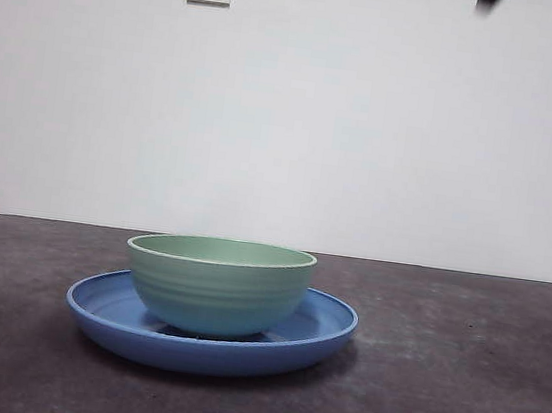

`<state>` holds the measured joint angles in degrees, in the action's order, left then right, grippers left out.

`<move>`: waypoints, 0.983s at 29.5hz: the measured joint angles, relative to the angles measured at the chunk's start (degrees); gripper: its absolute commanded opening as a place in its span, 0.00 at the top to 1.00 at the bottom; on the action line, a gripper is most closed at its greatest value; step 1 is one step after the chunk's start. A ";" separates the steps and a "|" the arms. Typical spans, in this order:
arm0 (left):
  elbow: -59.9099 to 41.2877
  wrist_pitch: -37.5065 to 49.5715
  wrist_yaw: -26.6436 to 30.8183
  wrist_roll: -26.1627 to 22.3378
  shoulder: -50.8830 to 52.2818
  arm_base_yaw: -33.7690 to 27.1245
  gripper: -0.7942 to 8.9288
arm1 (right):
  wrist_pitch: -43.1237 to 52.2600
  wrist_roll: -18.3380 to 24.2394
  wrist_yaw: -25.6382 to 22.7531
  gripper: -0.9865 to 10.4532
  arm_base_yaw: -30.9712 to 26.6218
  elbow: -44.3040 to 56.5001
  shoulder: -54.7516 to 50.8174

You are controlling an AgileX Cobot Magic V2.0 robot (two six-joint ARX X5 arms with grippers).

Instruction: Place the green bowl on the blue plate

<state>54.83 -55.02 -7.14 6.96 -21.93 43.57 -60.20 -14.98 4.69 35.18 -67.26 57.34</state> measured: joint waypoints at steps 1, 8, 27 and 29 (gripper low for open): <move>0.00 0.00 -0.02 0.00 0.00 0.00 0.37 | -0.96 0.04 -0.42 0.42 1.77 0.00 -2.43; 0.00 0.00 -0.02 0.00 0.00 0.00 0.37 | -5.75 0.13 -1.79 0.39 8.85 0.00 -13.49; 0.00 -0.31 -0.02 0.00 0.00 0.00 0.44 | -6.78 0.11 -1.73 0.39 10.47 7.78 -27.93; 0.00 -0.33 0.00 0.00 0.00 0.00 0.54 | -5.11 0.11 -1.73 0.39 10.47 7.78 -27.85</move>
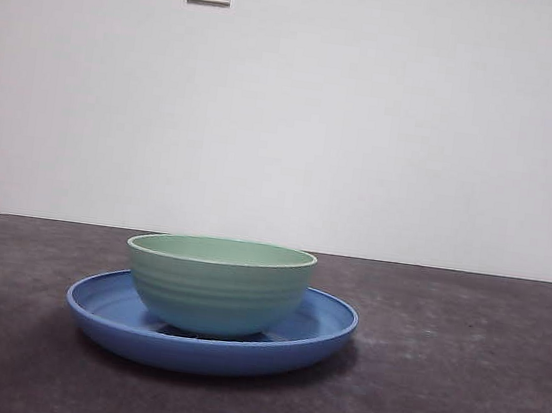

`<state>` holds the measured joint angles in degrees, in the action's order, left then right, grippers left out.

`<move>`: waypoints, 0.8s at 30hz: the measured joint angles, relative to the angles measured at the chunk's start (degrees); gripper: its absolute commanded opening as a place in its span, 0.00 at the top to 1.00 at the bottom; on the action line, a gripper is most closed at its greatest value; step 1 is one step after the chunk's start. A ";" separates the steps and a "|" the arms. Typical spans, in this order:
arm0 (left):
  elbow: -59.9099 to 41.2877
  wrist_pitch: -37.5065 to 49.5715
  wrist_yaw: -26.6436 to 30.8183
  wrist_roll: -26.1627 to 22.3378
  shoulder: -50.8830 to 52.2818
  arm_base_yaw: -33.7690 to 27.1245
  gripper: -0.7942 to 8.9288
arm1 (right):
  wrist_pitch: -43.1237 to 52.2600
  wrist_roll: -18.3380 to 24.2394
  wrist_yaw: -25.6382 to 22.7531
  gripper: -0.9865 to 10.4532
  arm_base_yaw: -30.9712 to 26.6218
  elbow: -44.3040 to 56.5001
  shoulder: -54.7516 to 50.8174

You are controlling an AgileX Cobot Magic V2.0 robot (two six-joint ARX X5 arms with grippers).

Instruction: Place the green bowl on the blue plate

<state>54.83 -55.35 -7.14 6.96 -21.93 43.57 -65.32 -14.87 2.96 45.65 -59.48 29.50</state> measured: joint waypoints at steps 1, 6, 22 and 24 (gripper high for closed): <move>0.00 -0.02 -0.02 0.00 0.00 0.00 0.62 | 0.81 0.00 0.00 0.45 0.00 0.00 0.00; 0.00 -0.15 0.00 0.02 0.00 0.00 0.90 | 1.88 -0.13 1.01 0.88 0.00 0.00 0.00; 0.00 0.31 0.00 0.02 0.00 0.00 0.90 | 1.75 -0.11 1.51 0.88 0.00 0.00 0.00; 0.00 0.31 -0.02 0.02 0.00 0.00 0.90 | 1.73 -0.11 1.51 0.88 0.00 0.00 0.00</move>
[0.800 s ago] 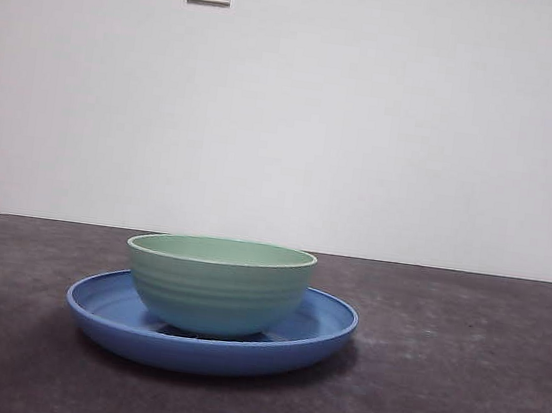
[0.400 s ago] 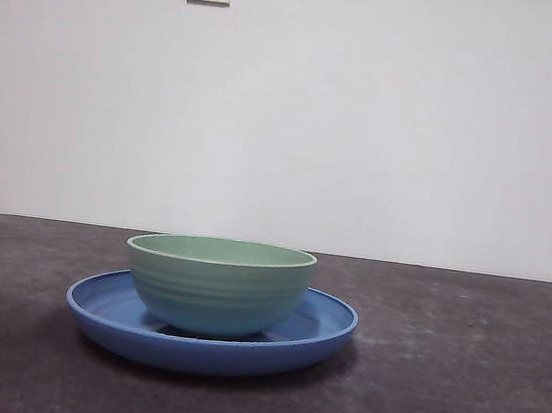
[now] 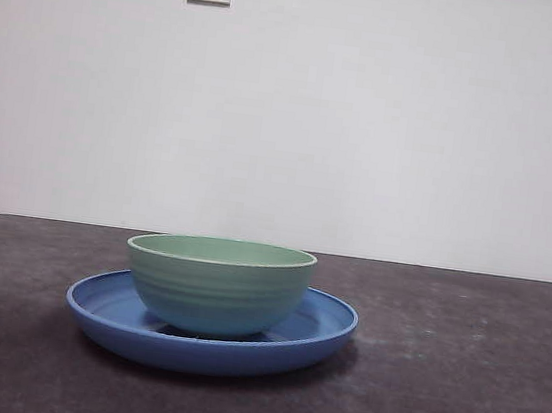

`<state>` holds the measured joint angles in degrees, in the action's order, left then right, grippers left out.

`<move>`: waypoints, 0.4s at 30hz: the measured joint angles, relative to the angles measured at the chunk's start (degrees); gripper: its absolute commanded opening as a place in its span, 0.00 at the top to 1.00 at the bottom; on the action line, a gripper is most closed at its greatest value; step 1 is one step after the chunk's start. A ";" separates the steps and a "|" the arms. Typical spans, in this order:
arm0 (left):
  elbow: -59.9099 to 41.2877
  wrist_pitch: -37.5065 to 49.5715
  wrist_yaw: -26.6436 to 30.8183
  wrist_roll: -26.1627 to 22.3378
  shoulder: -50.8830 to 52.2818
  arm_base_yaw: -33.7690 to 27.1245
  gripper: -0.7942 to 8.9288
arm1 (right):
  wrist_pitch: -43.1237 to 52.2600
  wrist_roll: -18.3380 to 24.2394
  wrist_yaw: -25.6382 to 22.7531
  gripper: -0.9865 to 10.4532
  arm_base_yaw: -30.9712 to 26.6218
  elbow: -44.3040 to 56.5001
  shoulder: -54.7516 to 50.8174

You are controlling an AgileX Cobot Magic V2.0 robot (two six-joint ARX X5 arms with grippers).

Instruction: Place the green bowl on the blue plate

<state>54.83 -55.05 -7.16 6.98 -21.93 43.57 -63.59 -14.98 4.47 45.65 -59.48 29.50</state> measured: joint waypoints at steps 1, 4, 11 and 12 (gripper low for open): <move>0.00 0.00 0.02 0.00 0.00 0.00 0.90 | 0.02 0.00 0.00 0.88 0.00 0.00 0.00; -0.17 1.36 1.60 -0.61 0.04 -0.55 0.90 | 0.02 0.00 0.00 0.88 0.00 0.00 0.00; -4.02 9.92 2.78 -4.87 1.49 -16.57 0.90 | 0.02 0.00 0.00 0.88 0.00 0.00 0.00; -5.88 11.67 2.78 -5.86 2.01 -19.67 0.90 | 0.02 0.00 0.02 0.88 0.00 0.00 0.00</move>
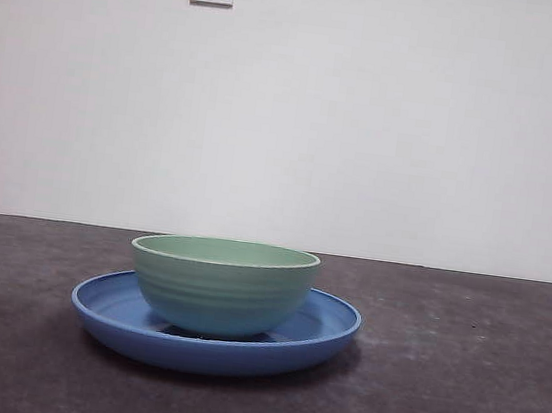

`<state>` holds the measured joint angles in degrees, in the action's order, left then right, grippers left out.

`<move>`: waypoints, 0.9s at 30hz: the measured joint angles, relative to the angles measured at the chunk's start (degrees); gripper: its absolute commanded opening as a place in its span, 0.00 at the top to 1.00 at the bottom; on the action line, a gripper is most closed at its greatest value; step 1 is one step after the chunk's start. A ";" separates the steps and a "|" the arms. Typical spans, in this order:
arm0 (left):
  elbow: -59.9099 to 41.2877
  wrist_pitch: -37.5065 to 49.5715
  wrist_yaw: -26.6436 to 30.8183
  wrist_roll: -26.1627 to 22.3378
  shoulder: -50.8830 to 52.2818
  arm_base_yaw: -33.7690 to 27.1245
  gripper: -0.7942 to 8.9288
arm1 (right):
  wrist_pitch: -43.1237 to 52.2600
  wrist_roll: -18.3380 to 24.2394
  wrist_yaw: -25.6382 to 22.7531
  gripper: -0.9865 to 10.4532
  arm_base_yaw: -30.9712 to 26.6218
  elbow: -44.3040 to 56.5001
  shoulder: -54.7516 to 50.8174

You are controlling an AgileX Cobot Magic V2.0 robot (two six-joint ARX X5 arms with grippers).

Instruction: Place the green bowl on the blue plate

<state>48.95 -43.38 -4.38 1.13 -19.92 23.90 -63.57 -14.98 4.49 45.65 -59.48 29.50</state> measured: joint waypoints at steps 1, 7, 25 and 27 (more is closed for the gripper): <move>-3.10 2.38 0.02 -1.36 1.05 -4.33 0.90 | 0.00 0.00 0.00 0.88 0.00 0.00 0.00; -22.47 13.18 0.17 -1.42 10.38 -21.62 0.90 | 0.02 0.00 -0.02 0.88 0.00 0.00 0.00; -46.49 31.69 0.55 -0.39 19.63 -25.64 0.90 | 0.04 0.00 0.00 0.88 0.00 0.00 0.00; -47.10 33.18 1.62 -0.42 19.63 -25.22 0.90 | 0.04 0.00 -0.02 0.88 0.00 0.00 0.00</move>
<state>1.85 -10.20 -2.76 0.71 -0.30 -1.32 -63.53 -14.98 4.47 45.65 -59.48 29.50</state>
